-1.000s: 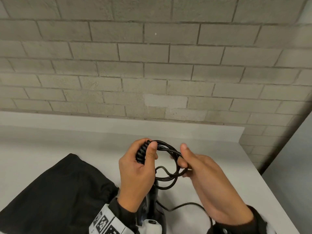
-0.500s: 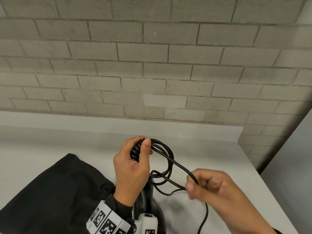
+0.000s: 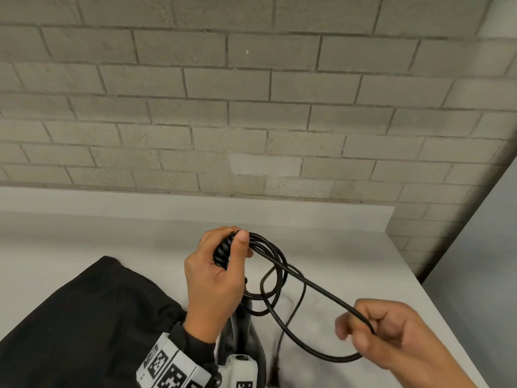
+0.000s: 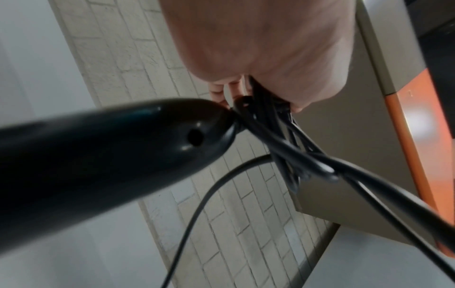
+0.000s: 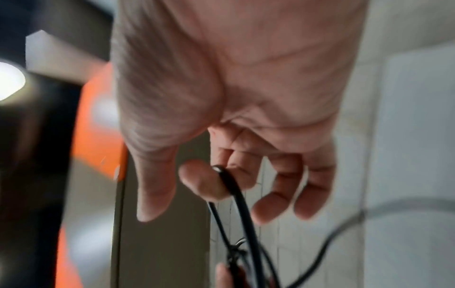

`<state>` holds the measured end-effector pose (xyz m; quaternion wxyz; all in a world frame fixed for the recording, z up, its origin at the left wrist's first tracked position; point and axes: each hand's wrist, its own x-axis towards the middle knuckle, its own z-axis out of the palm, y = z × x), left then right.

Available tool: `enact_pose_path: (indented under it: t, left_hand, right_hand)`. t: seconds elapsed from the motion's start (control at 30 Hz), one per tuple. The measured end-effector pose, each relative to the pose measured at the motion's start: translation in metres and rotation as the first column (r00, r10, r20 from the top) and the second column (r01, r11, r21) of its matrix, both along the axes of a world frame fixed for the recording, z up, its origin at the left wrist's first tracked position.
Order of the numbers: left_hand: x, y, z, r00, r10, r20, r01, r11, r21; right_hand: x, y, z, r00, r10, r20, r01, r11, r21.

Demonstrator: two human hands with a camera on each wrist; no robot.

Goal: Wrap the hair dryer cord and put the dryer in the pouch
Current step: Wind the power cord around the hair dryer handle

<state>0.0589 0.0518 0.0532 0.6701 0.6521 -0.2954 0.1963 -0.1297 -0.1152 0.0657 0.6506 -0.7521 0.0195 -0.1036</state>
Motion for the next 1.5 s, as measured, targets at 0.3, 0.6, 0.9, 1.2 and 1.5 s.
enact_pose_path:
  t: [0.3,0.6,0.9,1.2,1.5]
  left_hand:
    - [0.008,0.003,0.001,1.0,0.009,-0.023,-0.009,1.0,-0.007]
    - [0.02,0.02,-0.002,0.996,0.048,-0.072,-0.051,0.997,-0.049]
    - [0.018,0.015,-0.002,0.99,-0.02,-0.14,0.009,0.997,-0.074]
    - [0.01,0.01,0.001,0.941,-0.157,-0.299,0.08,0.964,-0.252]
    - [0.009,0.017,-0.002,0.96,-0.128,-0.247,0.075,0.974,-0.215]
  right_hand:
    - [0.0,0.017,-0.065,0.996,0.035,-0.081,0.004,0.898,0.439]
    - [-0.022,-0.074,-0.095,0.993,-0.082,0.088,0.05,0.945,0.323]
    - [-0.064,-0.053,-0.085,0.842,-0.521,-0.136,0.5,0.85,-0.166]
    - [-0.027,-0.012,-0.082,0.886,-0.416,-0.207,0.396,0.909,-0.131]
    - [0.003,0.003,-0.039,0.987,-0.017,-0.159,-0.032,0.952,-0.303]
